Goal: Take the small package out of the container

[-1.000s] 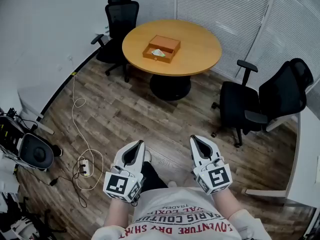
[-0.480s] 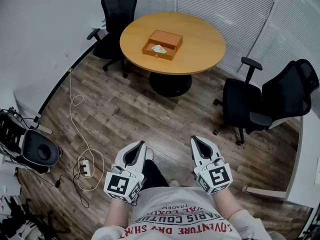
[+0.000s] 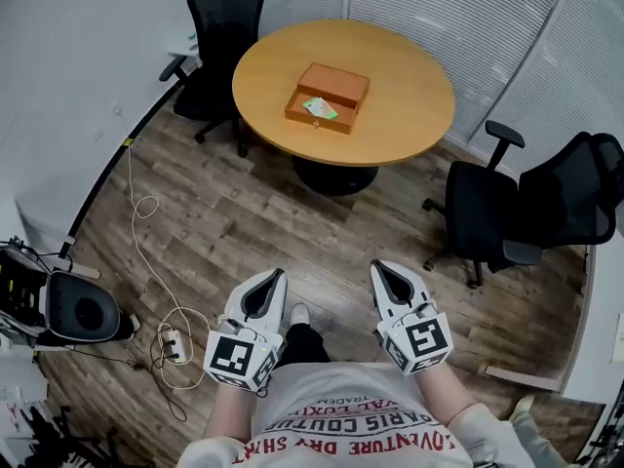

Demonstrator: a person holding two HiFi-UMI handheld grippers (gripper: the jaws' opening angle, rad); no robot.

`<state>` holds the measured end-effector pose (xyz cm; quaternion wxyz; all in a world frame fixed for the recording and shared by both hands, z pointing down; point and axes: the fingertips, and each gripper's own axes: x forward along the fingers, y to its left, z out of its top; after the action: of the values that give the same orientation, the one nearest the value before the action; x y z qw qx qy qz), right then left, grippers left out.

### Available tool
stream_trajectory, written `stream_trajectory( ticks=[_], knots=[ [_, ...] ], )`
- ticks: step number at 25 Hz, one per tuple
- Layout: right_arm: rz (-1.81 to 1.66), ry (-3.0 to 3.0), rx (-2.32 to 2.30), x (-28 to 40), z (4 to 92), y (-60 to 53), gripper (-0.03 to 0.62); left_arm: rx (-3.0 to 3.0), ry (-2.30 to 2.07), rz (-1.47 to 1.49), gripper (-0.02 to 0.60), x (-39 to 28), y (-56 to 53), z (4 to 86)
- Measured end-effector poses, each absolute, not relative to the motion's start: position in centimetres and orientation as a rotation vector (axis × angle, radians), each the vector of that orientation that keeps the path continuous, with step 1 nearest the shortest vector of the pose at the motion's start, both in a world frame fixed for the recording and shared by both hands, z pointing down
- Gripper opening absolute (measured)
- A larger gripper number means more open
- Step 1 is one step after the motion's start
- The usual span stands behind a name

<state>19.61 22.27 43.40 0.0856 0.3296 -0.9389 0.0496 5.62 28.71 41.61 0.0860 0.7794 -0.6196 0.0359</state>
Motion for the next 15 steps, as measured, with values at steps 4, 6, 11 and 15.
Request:
stream_trajectory(
  ticks=[4,6,11,15],
  knots=[
    [0.169,-2.773,1.037,15.7,42.8,18.8,0.006,2.348,-1.831,0.094,0.011,1.0,25.2,40.4],
    [0.170,-2.761,1.061,13.7,42.7,17.4,0.006,2.362,-1.827,0.088,0.011,-1.4,23.6,39.9],
    [0.185,-2.709,1.119,8.8,43.0,14.6,0.008,2.374,-1.794,0.095,0.011,-7.1,20.5,39.6],
    [0.201,-2.681,1.131,6.4,43.0,11.9,0.008,2.354,-1.791,0.097,0.011,-10.0,18.2,39.4]
  ],
)
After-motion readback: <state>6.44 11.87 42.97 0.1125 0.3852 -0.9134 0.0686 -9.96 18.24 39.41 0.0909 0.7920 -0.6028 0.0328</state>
